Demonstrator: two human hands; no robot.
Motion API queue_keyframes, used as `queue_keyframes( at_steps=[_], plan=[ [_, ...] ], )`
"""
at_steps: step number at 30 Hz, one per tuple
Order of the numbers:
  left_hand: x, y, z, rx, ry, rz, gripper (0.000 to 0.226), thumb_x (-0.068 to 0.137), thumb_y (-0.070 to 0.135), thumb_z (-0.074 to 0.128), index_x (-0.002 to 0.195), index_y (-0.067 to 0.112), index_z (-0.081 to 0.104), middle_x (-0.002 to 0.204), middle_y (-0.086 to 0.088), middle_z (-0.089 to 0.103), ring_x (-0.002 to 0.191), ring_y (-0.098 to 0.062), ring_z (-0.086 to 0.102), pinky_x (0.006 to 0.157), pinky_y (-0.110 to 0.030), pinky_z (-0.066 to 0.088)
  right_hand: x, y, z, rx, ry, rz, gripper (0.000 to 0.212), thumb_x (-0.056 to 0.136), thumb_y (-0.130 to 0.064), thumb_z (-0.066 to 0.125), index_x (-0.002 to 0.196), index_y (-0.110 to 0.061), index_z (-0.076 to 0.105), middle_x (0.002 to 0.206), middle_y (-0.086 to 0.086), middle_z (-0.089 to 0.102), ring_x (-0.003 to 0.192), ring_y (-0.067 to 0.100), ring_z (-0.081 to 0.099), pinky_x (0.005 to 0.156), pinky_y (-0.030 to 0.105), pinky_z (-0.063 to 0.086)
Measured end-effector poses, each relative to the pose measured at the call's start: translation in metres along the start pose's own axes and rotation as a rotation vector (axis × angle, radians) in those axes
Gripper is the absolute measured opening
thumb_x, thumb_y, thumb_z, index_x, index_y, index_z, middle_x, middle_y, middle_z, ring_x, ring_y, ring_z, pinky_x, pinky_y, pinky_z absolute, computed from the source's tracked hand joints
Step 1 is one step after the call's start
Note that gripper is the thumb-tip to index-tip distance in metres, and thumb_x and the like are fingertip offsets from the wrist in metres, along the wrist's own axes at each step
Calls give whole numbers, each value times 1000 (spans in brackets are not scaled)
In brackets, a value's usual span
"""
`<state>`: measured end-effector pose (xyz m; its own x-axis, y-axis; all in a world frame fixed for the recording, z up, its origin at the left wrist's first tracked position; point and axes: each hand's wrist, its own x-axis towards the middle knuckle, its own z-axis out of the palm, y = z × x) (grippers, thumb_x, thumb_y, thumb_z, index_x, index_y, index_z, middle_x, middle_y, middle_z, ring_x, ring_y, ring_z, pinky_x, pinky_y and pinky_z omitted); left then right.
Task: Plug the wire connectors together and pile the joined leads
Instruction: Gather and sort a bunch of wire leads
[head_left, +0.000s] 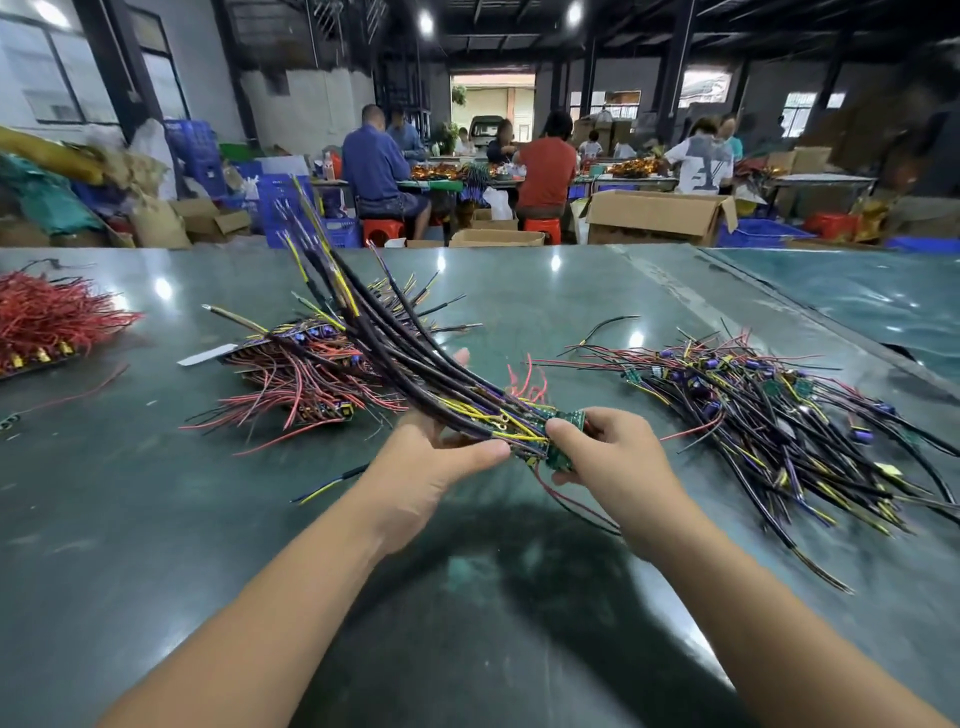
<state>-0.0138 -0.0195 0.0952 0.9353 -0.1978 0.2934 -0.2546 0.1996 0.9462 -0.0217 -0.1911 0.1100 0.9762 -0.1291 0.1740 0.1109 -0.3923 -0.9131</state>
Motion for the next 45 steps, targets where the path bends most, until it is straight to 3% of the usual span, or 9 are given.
queue_keyframes(
  at_steps=[7,13,22,26,28,31,35,39,45],
  plan=[
    [-2,2,-12,121,-22,-26,59,59,3,78,112,17,58,96,7,73,92,-5,67,78,-16,50,0,3,-2,-12,-79,81,30,83,-22,62,67,3,57,60,7,49,45,11,55,74,50,55],
    [4,14,-43,206,170,86,45,73,-11,68,108,18,61,101,3,71,97,-11,65,87,-22,49,10,0,-36,478,35,184,9,87,-9,63,78,-5,61,61,4,51,46,8,56,46,19,49],
    [28,9,-63,51,355,-41,21,88,-7,56,103,6,64,93,0,72,85,-10,66,80,-20,55,1,-6,-29,408,-260,14,29,88,7,44,97,-7,68,77,5,61,68,14,60,65,27,56],
    [29,1,-76,627,591,-294,31,88,36,65,84,5,68,83,-14,73,79,-24,69,84,-38,55,-5,-1,-21,223,-227,-84,26,87,-3,57,102,-23,67,99,19,68,92,37,65,90,49,50],
    [22,10,-78,1098,654,-272,44,86,48,60,65,9,67,63,-9,69,74,-29,67,67,-33,49,-5,0,-19,234,-186,-90,24,86,-7,62,99,-27,66,94,22,66,80,29,60,79,39,49],
    [11,23,-64,1274,679,-129,37,84,45,61,56,21,62,57,5,62,66,-25,57,59,-28,36,-7,0,-14,327,-196,-98,23,85,-4,65,97,-23,67,93,3,67,80,16,52,71,25,40],
    [1,27,-25,885,406,55,20,87,30,64,69,23,66,64,8,67,64,-13,61,64,-25,46,-10,-1,-7,425,-254,-73,23,85,2,63,105,-10,65,97,12,67,71,9,54,61,12,41],
    [-10,16,13,341,12,-24,15,88,6,62,89,18,71,77,8,74,69,-1,66,64,-17,51,-13,0,-3,458,-287,-76,20,85,8,61,102,-3,63,91,12,65,76,16,53,69,24,43],
    [-8,4,12,244,23,-56,23,81,-6,67,98,8,73,90,1,75,80,-3,68,74,-15,50,-10,8,0,265,-222,-96,16,83,1,67,96,-9,66,84,1,69,58,-2,54,54,9,39]
  ],
)
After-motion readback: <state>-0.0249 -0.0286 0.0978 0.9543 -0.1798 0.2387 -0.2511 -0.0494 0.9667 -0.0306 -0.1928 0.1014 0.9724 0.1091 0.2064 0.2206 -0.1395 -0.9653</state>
